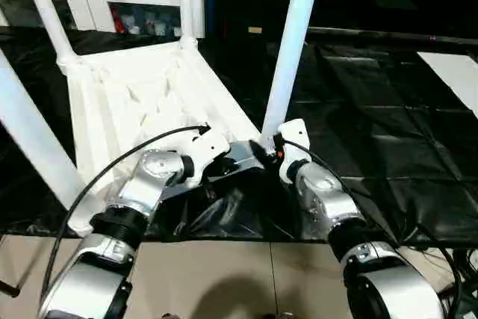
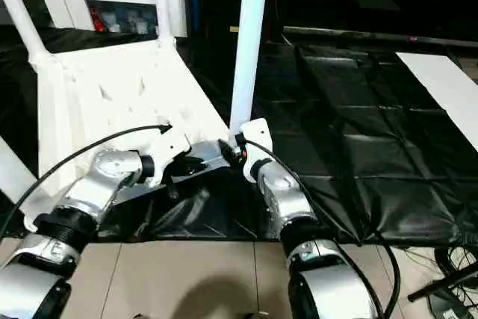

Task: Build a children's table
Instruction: Rotate leg to tighten

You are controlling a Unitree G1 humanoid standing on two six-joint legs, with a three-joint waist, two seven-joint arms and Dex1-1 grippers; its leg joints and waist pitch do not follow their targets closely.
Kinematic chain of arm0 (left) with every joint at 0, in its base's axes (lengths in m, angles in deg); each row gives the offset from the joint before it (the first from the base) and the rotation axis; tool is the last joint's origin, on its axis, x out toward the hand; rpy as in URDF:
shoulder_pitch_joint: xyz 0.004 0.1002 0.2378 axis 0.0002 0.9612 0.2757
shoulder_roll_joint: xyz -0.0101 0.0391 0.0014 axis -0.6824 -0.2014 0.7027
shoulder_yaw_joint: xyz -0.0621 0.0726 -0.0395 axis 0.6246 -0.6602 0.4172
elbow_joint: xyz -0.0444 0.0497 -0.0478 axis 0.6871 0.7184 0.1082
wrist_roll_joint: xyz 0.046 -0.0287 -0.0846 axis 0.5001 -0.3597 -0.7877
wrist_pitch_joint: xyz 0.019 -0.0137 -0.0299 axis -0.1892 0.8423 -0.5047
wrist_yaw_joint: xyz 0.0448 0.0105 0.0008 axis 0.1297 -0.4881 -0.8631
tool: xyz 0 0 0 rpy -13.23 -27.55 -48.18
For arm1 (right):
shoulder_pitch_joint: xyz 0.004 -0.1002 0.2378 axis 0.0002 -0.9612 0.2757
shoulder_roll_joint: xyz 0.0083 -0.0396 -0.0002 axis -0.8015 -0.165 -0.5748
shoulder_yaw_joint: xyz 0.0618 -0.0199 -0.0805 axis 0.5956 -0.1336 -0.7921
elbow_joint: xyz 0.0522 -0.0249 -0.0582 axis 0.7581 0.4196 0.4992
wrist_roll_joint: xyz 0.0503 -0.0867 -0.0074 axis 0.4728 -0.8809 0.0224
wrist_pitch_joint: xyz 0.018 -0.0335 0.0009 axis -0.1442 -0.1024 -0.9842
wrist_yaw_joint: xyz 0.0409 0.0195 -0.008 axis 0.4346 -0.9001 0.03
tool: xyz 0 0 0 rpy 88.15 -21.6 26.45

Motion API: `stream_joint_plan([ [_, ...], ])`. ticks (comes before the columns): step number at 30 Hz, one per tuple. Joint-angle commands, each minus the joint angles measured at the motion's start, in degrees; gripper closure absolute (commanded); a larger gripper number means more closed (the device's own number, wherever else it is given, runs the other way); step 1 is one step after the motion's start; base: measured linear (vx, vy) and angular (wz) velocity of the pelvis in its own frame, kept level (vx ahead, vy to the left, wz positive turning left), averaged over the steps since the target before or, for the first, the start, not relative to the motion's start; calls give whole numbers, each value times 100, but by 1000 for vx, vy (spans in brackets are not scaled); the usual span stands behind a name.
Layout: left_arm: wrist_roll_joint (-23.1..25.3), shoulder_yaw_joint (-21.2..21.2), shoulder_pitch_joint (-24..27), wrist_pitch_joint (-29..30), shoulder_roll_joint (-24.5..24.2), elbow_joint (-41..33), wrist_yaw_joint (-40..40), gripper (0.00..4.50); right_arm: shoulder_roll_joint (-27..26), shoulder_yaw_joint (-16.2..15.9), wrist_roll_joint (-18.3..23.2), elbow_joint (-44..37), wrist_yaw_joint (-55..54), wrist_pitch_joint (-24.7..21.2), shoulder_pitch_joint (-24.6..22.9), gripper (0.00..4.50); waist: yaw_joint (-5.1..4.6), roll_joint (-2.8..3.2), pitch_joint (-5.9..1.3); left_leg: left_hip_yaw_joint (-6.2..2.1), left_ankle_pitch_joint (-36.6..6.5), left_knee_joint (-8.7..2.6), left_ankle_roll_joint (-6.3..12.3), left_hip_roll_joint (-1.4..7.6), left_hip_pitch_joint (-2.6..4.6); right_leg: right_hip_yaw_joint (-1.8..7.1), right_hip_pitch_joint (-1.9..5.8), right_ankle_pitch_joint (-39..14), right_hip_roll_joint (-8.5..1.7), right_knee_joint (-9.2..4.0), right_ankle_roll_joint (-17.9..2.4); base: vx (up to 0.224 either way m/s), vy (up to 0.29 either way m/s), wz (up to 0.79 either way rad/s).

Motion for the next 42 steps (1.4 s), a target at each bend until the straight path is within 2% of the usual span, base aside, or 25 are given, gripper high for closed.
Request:
stream_joint_plan([
  [1,-370,-167,132,-367,79,-219,598,450,121,-523,6,-169,1180,100,-107,70,10,32,-322,-109,-2420,-430,73,172,92,232,176,-2445,-302,-476,-865,0,0,0],
  [2,-370,-167,132,-367,79,-219,598,450,121,-523,6,-169,1180,100,-107,70,27,30,-331,-108,-2365,-425,95,173,87,228,196,-2343,-299,-456,-906,0,0,0],
  [5,-439,-185,181,-558,-165,-170,1068,450,589,-708,-21,-281,2137,251,-153,70,46,21,-350,-63,-1999,-397,220,179,66,251,226,-1849,-296,-388,-1133,0,0,0],
  [6,-468,-178,182,-581,-202,-164,1160,450,674,-743,-15,-302,2348,260,-152,70,74,39,-367,-40,-1895,-378,241,190,95,254,219,-1644,-282,-361,-1230,0,0,0],
  [7,-534,-163,177,-643,-279,-143,1374,450,855,-823,-27,-351,2808,298,-148,70,86,32,-365,-20,-1821,-371,258,195,101,257,212,-1506,-269,-350,-1286,0,0,0],
  [8,-568,-156,174,-680,-320,-128,1491,450,951,-872,-43,-372,3042,350,-143,70,106,30,-363,-10,-1777,-361,288,194,89,250,230,-1420,-257,-329,-1326,53,-22,10],
  [9,-593,-151,171,-694,-344,-113,1577,450,999,-894,-64,-373,3159,404,-133,70,137,30,-381,-6,-1524,-354,342,207,39,239,286,-1141,-253,-264,-1370,51,-15,4],
  [10,-624,-156,170,-703,-389,-93,1724,450,1062,-910,-73,-362,3350,449,-108,70,173,32,-396,-1,-1312,-337,388,214,34,240,288,-872,-266,-223,-1433,51,-15,4],
  [13,-626,-220,157,-790,-531,-17,2055,450,1165,-886,-15,-269,3733,439,22,70,208,15,-392,10,-1166,-317,447,204,24,243,297,-615,-261,-175,-1540,0,0,0],
  [15,-653,-268,132,-829,-640,11,2329,450,1212,-873,119,-172,4111,271,182,70,210,14,-382,-1,-1296,-324,433,217,34,236,293,-885,-274,-190,-1531,0,0,0],
  [16,-653,-268,130,-830,-642,12,2333,450,1212,-874,121,-167,4122,266,187,86,210,14,-382,-1,-1296,-324,433,217,34,236,293,-885,-274,-190,-1531,0,0,0],
  [17,-655,-267,118,-843,-655,24,2372,450,1219,-891,139,-139,4209,246,217,86,218,24,-368,-1,-1407,-334,371,221,42,240,283,-1095,-279,-220,-1485,0,0,0],
  [18,-659,-290,93,-877,-691,33,2509,450,1217,-921,162,-92,4344,230,261,104,221,-3,-362,-9,-1457,-342,311,219,40,241,291,-1252,-283,-225,-1440,0,0,0],
  [19,-659,-291,92,-878,-692,33,2513,450,1217,-922,163,-91,4348,230,263,104,226,14,-358,-12,-1514,-351,265,233,58,244,272,-1347,-287,-235,-1411,0,0,0],
  [22,-696,-310,78,-876,-727,35,2622,450,1215,-944,198,-74,4552,141,293,127,232,8,-357,-15,-1586,-355,209,233,65,246,266,-1445,-286,-233,-1387,0,0,0],
  [28,-721,-285,35,-960,-798,146,2805,450,1200,-964,211,-29,4825,122,310,172,270,20,-370,-12,-1436,-348,200,225,64,247,277,-1253,-282,-212,-1397,0,0,0],
  [33,-717,-224,34,-964,-773,203,2632,450,1095,-813,331,-37,4647,77,257,186,288,31,-375,-14,-1447,-347,180,227,68,244,284,-1181,-287,-202,-1440,0,0,0],
  [35,-662,-177,51,-905,-698,230,2258,450,952,-626,376,-129,4052,7,111,187,295,46,-362,-17,-1501,-358,135,230,75,249,273,-1294,-289,-218,-1413,0,0,0],
  [36,-548,-157,50,-846,-639,237,1885,450,845,-508,388,-185,3600,-60,1,187,294,50,-339,-20,-1630,-376,75,233,83,253,256,-1477,-288,-245,-1345,0,0,0],
  [38,-479,-131,55,-737,-567,199,1599,450,767,-444,364,-242,3231,-92,-101,187,268,25,-333,-46,-1797,-396,-33,215,84,247,267,-1886,-296,-275,-1172,0,0,0],
  [39,-490,-97,70,-644,-497,149,1466,450,715,-419,301,-256,2906,-80,-160,187,260,24,-330,-52,-1928,-389,-61,209,117,249,238,-2222,-314,-325,-1074,0,0,0],
  [41,-468,-59,122,-480,-314,33,1127,450,550,-350,228,-300,2294,-92,-289,188,225,21,-317,-68,-2004,-398,-103,201,112,252,223,-2492,-314,-364,-963,0,0,0],
  [42,-413,-67,190,-366,-154,-87,841,450,377,-293,157,-328,1708,-164,-392,188,198,28,-296,-82,-2114,-412,-144,204,128,252,192,-2660,-316,-392,-903,0,0,0],
])
